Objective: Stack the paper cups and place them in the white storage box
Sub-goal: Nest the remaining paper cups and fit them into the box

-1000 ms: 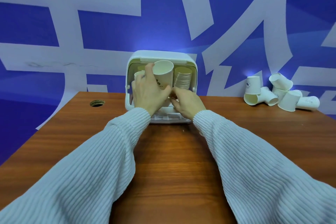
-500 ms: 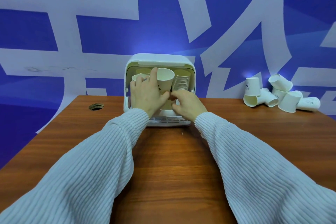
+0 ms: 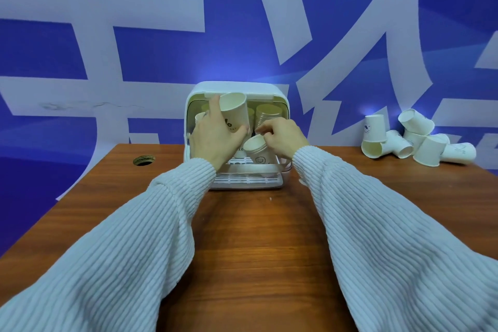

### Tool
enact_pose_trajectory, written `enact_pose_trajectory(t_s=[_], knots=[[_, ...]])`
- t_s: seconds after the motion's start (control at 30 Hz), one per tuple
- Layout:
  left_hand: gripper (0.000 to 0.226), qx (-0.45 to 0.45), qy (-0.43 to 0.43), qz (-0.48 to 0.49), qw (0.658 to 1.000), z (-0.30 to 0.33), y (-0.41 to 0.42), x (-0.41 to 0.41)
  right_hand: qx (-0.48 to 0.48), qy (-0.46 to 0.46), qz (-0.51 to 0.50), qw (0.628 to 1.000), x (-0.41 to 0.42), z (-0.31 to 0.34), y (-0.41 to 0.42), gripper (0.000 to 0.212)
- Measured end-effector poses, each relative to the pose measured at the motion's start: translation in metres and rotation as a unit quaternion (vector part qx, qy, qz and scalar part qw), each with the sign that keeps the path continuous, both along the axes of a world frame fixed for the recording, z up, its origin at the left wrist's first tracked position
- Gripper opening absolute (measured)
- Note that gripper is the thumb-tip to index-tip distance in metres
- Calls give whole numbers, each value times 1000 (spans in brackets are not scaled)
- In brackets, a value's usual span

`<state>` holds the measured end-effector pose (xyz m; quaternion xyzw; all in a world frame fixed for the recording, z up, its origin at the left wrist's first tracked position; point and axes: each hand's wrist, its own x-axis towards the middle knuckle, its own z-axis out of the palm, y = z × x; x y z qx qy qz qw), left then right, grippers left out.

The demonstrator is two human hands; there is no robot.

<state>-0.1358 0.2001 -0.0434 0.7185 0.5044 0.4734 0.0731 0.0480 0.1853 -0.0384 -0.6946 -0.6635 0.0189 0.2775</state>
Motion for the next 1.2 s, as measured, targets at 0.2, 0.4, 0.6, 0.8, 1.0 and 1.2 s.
enact_pose_trajectory(t_s=[0.2, 0.4, 0.6, 0.8, 1.0, 1.2], knots=[[84, 8, 5, -41, 999, -8, -2, 4, -38, -114, -4, 993, 5, -11, -4, 38], [87, -3, 7, -52, 999, -12, 1, 16, -20, -93, 34, 995, 2, -22, -8, 27], [89, 0, 43, -34, 998, -15, 4, 21, -1, -37, 50, 998, 4, -32, -8, 27], [88, -13, 110, -54, 992, -6, 10, 25, 19, -46, 63, 997, 2, -32, -9, 18], [84, -73, 146, -91, 982, -15, 20, 24, 43, 9, 55, 998, 2, -34, -14, 10], [74, -148, 265, -83, 949, -30, 26, 28, 47, 39, 46, 997, -1, -35, -15, 34]])
